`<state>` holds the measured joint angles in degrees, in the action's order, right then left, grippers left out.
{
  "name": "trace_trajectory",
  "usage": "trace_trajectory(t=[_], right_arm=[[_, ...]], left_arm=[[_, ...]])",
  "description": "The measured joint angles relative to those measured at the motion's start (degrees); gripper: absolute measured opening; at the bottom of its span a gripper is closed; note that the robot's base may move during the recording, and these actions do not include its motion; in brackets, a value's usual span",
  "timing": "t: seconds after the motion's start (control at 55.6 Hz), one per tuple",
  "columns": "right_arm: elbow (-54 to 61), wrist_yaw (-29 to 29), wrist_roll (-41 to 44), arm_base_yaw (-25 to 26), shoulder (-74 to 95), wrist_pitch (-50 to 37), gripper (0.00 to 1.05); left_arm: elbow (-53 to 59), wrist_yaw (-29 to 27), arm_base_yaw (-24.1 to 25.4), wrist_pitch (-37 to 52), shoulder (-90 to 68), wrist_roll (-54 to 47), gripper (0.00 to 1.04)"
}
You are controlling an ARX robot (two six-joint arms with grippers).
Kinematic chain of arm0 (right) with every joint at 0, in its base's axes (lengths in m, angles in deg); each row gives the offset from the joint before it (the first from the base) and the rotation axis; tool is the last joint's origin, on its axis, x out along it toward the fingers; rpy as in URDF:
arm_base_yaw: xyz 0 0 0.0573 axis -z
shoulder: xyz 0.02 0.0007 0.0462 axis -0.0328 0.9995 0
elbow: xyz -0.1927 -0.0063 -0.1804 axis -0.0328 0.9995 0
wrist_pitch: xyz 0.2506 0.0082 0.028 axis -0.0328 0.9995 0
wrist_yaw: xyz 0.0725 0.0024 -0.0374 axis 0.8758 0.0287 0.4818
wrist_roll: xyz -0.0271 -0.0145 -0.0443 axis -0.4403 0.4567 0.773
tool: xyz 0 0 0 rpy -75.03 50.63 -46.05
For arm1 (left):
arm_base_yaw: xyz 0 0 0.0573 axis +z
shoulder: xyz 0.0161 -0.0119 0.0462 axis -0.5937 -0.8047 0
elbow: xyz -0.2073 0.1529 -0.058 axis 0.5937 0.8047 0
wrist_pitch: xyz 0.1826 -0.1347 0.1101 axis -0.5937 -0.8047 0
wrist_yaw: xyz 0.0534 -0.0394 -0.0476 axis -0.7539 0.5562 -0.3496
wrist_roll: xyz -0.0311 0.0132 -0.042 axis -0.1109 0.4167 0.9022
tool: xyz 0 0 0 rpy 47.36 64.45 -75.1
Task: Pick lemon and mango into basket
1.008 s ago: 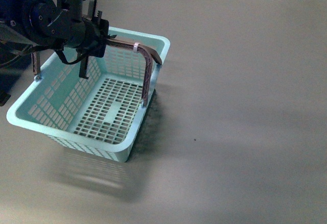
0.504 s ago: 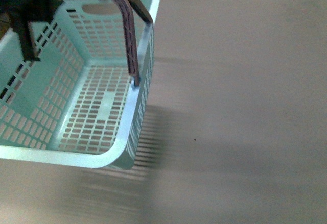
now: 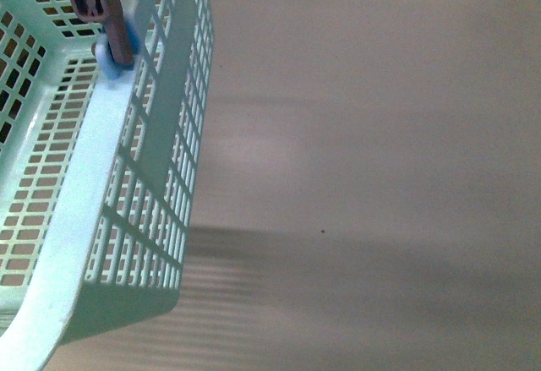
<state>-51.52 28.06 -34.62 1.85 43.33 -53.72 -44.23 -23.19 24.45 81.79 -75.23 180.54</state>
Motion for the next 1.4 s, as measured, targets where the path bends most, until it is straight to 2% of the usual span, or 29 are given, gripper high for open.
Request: trace_trajectory(t=[1.404], right_arm=[[0.00, 0.02, 0.00, 0.00, 0.00, 0.00, 0.96]], left_arm=[[0.44, -0.39, -0.37, -0.17, 1.31, 0.02, 0.05]])
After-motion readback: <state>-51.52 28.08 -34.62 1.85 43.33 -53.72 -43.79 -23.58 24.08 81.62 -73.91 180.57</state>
